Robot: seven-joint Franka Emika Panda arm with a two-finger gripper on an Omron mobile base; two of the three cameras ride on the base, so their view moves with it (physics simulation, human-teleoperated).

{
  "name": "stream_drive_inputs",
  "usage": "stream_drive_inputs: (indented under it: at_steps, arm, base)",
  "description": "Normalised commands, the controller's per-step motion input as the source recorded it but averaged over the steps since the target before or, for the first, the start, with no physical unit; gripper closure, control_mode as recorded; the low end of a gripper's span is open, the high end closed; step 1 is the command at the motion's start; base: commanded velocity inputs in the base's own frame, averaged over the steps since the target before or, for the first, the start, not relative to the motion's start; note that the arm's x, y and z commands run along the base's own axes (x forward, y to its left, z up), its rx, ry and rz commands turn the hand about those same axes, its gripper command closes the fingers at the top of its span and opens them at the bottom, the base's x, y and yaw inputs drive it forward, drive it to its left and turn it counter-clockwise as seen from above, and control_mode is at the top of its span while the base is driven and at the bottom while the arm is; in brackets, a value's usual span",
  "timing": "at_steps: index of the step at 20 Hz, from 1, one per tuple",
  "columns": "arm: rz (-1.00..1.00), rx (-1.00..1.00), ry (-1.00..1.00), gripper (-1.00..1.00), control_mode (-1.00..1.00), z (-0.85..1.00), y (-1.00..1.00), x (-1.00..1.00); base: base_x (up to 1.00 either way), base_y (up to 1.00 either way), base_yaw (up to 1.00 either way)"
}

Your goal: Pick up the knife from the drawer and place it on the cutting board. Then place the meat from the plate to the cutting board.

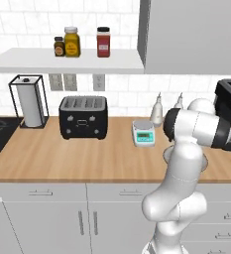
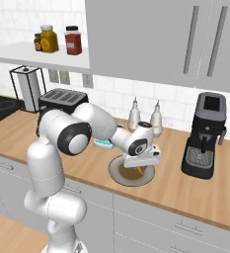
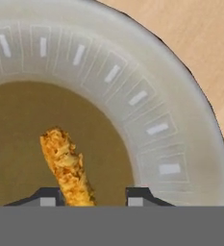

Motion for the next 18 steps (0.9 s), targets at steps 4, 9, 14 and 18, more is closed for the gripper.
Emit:
stream_drive_inputs:
  at_steps: [4, 9, 14, 18]
  arm:
    - [0.02, 0.0, 0.0, 1.0, -1.0, -0.03, 0.14, -0.02]
    - [0.0, 0.0, -0.05, 1.0, -1.0, 0.42, 0.39, -0.24]
    - [0.0, 0.0, -0.18, 1.0, -1.0, 0.99, 0.52, -0.53]
    - [0.0, -0.01, -0.18, 1.0, -1.0, 0.88, 0.57, -0.72]
  base:
    - [0.0, 0.0, 0.0]
    - [0.0, 0.0, 0.0]
    - [0.0, 0.0, 0.0]
    - [0.0, 0.0, 0.0]
